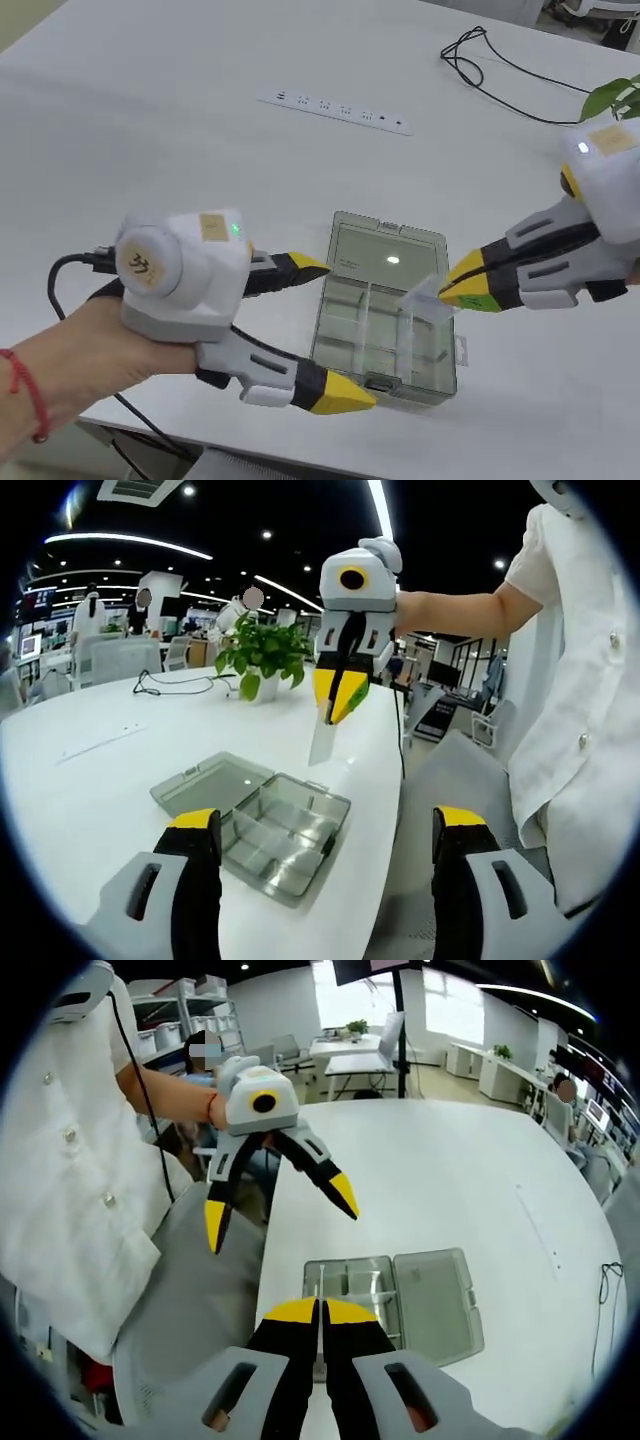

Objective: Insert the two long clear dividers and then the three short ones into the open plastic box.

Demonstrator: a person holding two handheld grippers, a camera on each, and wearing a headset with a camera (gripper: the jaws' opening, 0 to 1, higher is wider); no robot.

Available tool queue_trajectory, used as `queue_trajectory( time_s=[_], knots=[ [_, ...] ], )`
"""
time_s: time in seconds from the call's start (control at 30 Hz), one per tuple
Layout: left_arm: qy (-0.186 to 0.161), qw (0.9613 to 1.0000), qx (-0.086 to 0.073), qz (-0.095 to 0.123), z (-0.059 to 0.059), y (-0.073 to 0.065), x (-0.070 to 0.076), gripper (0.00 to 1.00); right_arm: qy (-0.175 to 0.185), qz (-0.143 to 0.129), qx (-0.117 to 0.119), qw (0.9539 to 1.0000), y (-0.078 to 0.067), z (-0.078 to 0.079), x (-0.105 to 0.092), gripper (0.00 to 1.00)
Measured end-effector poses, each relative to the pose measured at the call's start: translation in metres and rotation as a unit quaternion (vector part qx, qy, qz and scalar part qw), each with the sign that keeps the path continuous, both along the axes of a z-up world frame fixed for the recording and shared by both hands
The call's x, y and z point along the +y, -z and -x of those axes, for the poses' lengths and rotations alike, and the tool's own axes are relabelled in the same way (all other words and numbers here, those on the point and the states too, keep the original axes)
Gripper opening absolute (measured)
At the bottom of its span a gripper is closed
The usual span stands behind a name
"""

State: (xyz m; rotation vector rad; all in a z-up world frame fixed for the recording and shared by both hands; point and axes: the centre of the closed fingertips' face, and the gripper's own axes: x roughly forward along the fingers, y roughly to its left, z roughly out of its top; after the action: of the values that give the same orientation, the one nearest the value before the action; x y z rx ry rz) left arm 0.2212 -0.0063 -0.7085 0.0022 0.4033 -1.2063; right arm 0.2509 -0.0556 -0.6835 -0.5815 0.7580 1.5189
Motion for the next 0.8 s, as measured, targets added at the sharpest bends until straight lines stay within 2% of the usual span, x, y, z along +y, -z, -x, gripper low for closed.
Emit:
queue_trajectory(
  time_s=[0.1,0.17,0.43,0.53,0.8],
  knots=[
    [0.003,0.9999,0.003,-0.011,0.002,0.007,0.003,0.93,0.007,0.000,-0.003,1.0000,0.010,-0.006,0.000,0.03],
    [0.003,0.9998,0.003,-0.018,0.002,0.012,0.004,1.00,0.013,0.003,-0.006,0.9999,0.016,-0.010,0.000,0.03],
    [0.010,0.9991,0.009,-0.040,0.002,0.025,0.010,1.00,0.033,0.002,-0.007,0.9994,0.044,-0.019,0.000,0.03],
    [0.007,0.9992,0.010,-0.039,0.001,0.026,0.011,1.00,0.038,0.002,-0.004,0.9993,0.059,-0.024,-0.003,0.03],
    [0.000,0.9992,0.015,-0.037,0.000,0.028,0.012,1.00,0.043,0.005,-0.001,0.9991,0.072,-0.022,-0.001,0.03]
  ],
)
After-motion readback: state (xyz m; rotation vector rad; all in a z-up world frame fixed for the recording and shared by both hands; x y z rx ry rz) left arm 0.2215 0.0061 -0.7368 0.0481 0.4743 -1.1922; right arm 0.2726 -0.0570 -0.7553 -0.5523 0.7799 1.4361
